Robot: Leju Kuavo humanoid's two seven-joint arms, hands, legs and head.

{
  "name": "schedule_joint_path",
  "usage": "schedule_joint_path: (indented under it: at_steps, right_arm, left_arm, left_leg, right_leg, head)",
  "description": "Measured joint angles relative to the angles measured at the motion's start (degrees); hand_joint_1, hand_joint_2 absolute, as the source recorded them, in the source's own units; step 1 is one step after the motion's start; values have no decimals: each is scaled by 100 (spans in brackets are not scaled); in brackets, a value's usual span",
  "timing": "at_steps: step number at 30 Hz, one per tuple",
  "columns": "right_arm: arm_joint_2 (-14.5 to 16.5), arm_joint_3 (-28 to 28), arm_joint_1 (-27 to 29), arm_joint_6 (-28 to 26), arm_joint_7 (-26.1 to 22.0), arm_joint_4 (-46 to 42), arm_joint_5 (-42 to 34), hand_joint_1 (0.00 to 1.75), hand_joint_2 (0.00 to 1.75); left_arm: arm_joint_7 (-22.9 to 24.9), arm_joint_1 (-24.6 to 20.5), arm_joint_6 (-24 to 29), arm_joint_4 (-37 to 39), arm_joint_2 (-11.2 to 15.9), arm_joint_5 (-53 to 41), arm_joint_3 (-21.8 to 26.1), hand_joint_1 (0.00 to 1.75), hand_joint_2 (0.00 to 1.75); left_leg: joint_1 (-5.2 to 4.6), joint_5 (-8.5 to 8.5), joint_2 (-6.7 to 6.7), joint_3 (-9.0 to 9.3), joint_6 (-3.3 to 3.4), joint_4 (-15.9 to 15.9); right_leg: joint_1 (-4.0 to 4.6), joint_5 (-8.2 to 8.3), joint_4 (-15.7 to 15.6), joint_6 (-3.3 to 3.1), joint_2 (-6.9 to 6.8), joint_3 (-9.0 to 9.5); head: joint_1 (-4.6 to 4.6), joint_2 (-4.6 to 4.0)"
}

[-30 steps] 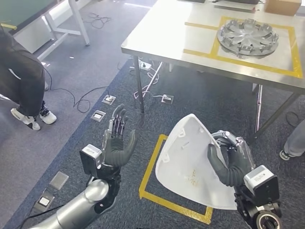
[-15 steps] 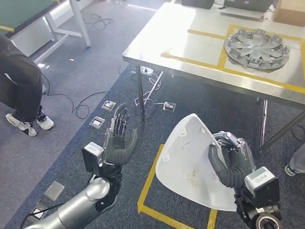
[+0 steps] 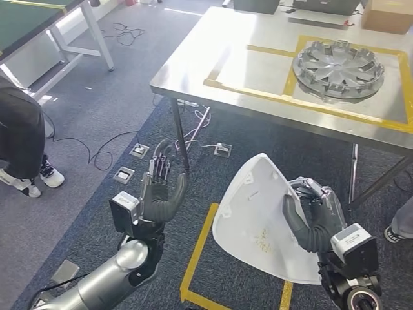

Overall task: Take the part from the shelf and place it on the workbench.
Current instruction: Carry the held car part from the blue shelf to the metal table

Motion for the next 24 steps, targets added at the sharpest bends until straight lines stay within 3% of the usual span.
schedule_joint_path:
  at_steps: [2, 4, 6, 9, 10, 11, 12, 13, 14, 16, 17, 19, 21, 22, 24]
  right_arm:
    - [0, -1, 0, -6, 5, 0, -1, 175, 175]
    - [0, -3, 1, -14, 8, 0, -1, 175, 175]
    - [0, -5, -5, -24, 7, 0, -1, 175, 175]
    - [-1, -6, 7, -31, 8, 0, -2, 175, 175]
    - [-2, -5, 18, -31, 9, 0, -4, 175, 175]
    - [-2, -5, 26, -29, 10, 0, -7, 175, 175]
    - [-1, -5, 29, -27, 10, 0, -9, 175, 175]
    - [-1, -5, 30, -24, 10, 0, -10, 175, 175]
    - [-1, -6, 30, -20, 9, 2, -11, 175, 175]
    - [-2, -7, 27, -14, 12, 7, -16, 175, 175]
    - [-2, -7, 26, -11, 10, 9, -20, 175, 175]
    - [-2, -9, 25, -8, 7, 9, -25, 175, 175]
    - [-2, -14, 9, -8, -5, 9, -34, 175, 175]
    - [-2, -17, -3, -9, -10, 9, -39, 175, 175]
    - [-2, -16, -17, -7, -15, 12, -46, 175, 175]
  left_arm:
    - [4, -8, 0, 0, -1, 3, 0, 0, 175]
    - [7, -13, 0, -1, -1, 4, 0, 0, 175]
    - [5, -23, 0, -1, -3, 7, 0, 0, 175]
    - [4, -36, 3, 0, -13, 17, 0, 0, 175]
    - [4, -32, 7, 0, -14, 20, 0, 0, 175]
    - [4, -27, 11, 0, -14, 22, 0, 0, 175]
    - [4, -21, 15, 1, -14, 22, 0, 0, 175]
    - [4, -16, 17, 1, -14, 22, 0, 0, 175]
    - [3, -11, 19, 1, -14, 21, 0, 0, 175]
    - [0, -2, 20, 2, -13, 20, -1, 0, 175]
    - [-2, 1, 20, 2, -12, 20, -2, 0, 175]
    - [-8, 0, 20, 0, -12, 17, -2, 0, 175]
    - [-14, -10, 19, -1, -10, 11, -2, 0, 175]
    - [-16, -17, 18, -1, -8, 9, -2, 0, 175]
    - [-20, -17, 14, 1, -4, 7, -2, 0, 175]
  left_leg:
    - [-37, 175, -1, 84, 60, -245]
    - [-38, 147, -3, 157, 127, -274]
    - [-19, 103, 1, 279, 192, -305]
    - [-14, -8, 4, 417, 238, -315]
    - [-14, -55, 2, 467, 236, -315]
    - [-14, -108, -1, 530, 232, -315]
    - [-14, -163, -4, 605, 226, -315]
    - [-13, -220, -8, 688, 218, -315]
    - [-13, -278, -10, 758, 204, -317]
    - [-22, -370, -15, 836, 156, -308]
    - [-23, -396, -17, 842, 126, -296]
    - [-23, -426, -18, 850, 70, -262]
    - [-14, -467, -11, 766, 20, -2]
    - [-7, -531, -7, 603, -11, 293]
    - [12, -769, -3, 75, -66, 1081]
  right_leg:
    - [3, -67, -6, 63, 10, 47]
    - [4, -113, 6, 123, 8, 84]
    - [-1, -211, 291, 171, -13, -13]
    - [-17, -577, 1386, 231, -31, -643]
    - [-25, -687, 1648, 245, -33, -846]
    - [-34, -709, 1721, 255, -36, -966]
    - [-44, -607, 1589, 258, -40, -990]
    - [-52, -371, 1274, 253, -44, -924]
    - [-57, -33, 859, 240, -47, -825]
    - [-34, 393, 217, 190, -48, -664]
    - [-20, 474, 68, 153, -43, -630]
    - [-5, 449, 11, 78, -28, -544]
    - [-23, 429, -39, 17, -23, -429]
    - [-36, 410, -60, -8, -22, -372]
    - [-42, 350, -72, -42, -25, -310]
  head:
    - [7, 0]
    - [1, 0]
    - [15, 0]
    - [43, 0]
    - [43, 0]
    - [45, 0]
    - [47, 0]
    - [50, 0]
    - [59, 0]
    - [78, 0]
    - [82, 0]
    - [72, 0]
    - [60, 0]
    - [46, 0]
    - [19, 0]
